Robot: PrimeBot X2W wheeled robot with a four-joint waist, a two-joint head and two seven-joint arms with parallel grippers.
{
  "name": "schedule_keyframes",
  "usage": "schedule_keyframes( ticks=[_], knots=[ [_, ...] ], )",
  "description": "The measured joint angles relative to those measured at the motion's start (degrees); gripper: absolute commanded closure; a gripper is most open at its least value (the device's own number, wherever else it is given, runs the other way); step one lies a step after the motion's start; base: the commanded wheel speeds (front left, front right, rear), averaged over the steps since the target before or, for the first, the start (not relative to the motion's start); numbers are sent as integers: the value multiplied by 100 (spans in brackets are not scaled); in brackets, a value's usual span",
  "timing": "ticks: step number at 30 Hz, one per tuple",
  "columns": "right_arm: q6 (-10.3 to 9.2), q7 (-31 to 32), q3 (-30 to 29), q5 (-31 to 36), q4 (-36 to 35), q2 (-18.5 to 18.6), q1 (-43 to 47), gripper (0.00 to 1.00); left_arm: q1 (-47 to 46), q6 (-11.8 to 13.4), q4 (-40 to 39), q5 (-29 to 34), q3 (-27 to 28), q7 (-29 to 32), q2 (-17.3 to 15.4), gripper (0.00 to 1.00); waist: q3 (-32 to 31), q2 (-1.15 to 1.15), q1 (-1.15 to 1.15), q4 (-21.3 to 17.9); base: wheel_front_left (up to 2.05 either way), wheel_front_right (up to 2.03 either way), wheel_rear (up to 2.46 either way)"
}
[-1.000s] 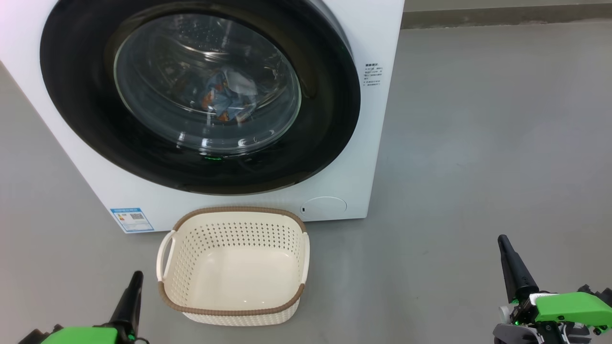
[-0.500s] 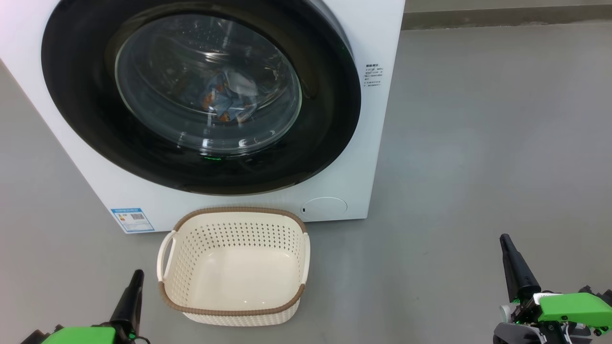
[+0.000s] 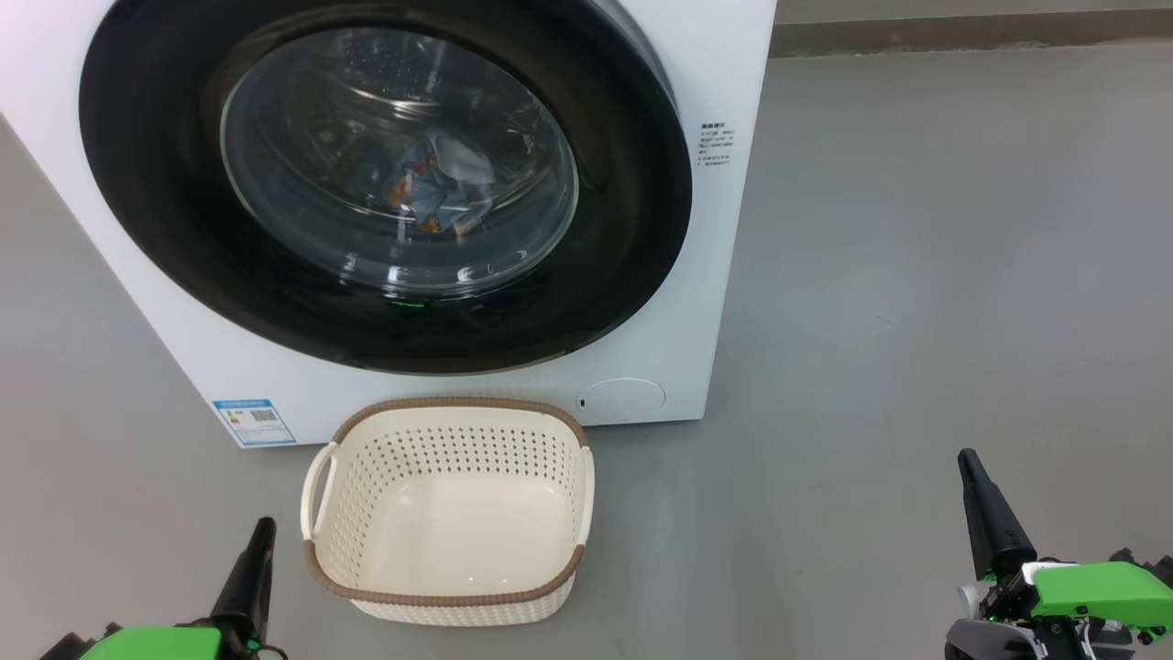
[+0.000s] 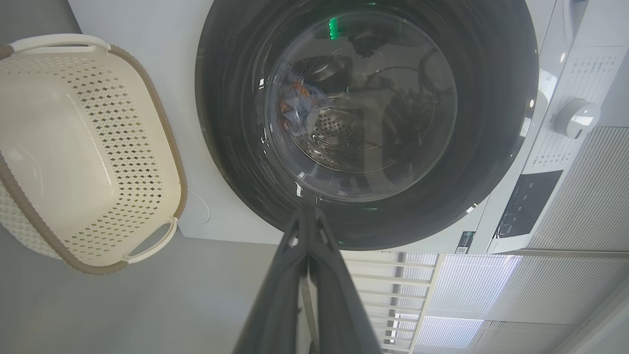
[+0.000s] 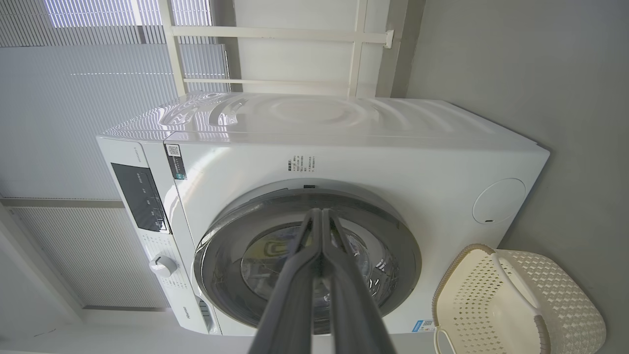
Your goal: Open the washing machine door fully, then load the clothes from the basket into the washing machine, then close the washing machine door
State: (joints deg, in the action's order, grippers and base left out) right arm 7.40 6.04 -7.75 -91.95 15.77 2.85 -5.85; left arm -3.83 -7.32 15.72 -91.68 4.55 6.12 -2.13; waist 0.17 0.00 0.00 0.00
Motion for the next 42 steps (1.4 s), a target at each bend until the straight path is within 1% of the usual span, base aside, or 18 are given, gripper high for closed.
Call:
schedule_keyframes(
  ticks=[42],
  knots=[
    [0,0,-5,0,0,-7,0,100,-1,0,-1,0,1,0,0,100,0,0,0,0,0,0,0]
  ],
)
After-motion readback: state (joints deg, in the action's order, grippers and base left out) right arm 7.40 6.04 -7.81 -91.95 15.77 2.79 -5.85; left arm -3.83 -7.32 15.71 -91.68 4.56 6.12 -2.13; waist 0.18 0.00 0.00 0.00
